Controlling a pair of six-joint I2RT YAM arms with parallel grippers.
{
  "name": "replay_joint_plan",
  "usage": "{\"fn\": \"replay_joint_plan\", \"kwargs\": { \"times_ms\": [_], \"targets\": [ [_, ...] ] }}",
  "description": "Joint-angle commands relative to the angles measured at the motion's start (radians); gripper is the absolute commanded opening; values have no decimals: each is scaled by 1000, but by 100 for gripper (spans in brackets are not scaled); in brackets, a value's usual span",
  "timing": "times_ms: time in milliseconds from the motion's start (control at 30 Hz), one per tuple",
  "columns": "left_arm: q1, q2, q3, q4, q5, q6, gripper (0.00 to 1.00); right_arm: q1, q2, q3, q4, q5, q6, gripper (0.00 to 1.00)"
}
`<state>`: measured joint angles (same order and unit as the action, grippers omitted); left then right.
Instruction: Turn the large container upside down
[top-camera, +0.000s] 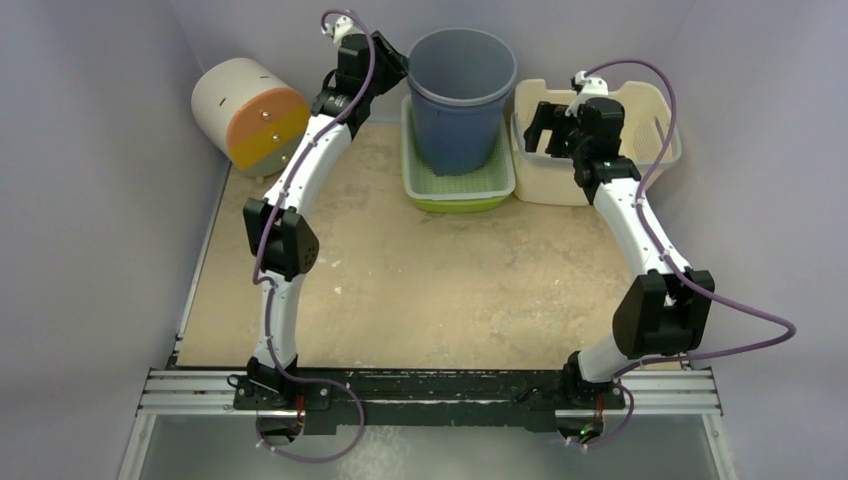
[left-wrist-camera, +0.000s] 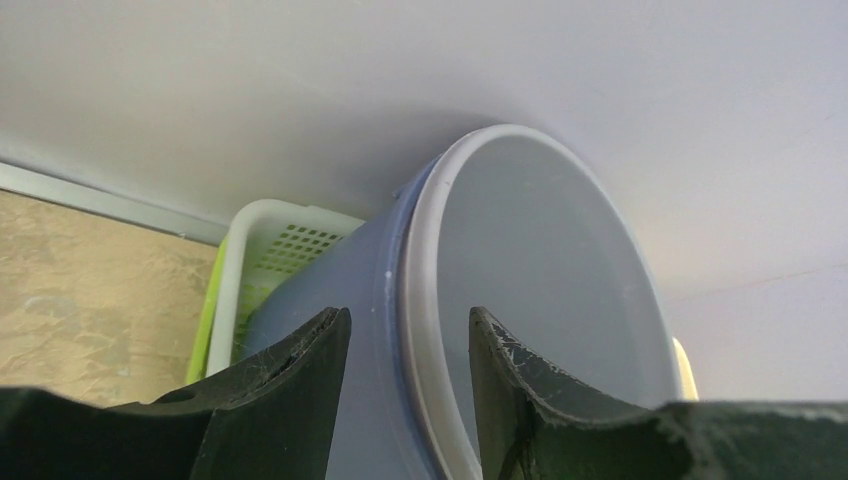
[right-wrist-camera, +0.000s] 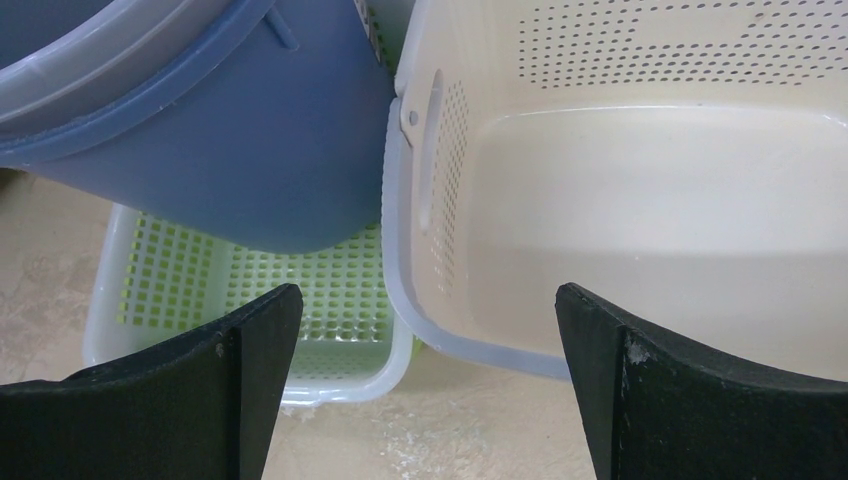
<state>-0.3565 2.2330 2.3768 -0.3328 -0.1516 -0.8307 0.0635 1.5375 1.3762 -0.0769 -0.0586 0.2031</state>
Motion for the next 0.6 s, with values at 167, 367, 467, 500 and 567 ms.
{"fn": "replay_joint_plan", "kwargs": {
  "times_ms": [167, 367, 467, 500, 567],
  "targets": [
    [-24, 4, 78, 40, 45, -26, 46, 1, -7, 44, 20, -16, -14, 100],
    [-47, 41, 71, 7, 42, 1, 42, 1, -12, 42, 21, -10, -15, 100],
    [-55, 38, 72, -3, 13, 30, 40, 1, -17, 38, 20, -7, -16, 100],
    [-55, 40, 74, -9, 6, 41, 40, 1, -18, 36, 21, -6, -16, 100],
    [-55, 47, 83, -30, -3, 58, 39, 1, -20, 32, 20, -6, -16, 100]
  ]
}}
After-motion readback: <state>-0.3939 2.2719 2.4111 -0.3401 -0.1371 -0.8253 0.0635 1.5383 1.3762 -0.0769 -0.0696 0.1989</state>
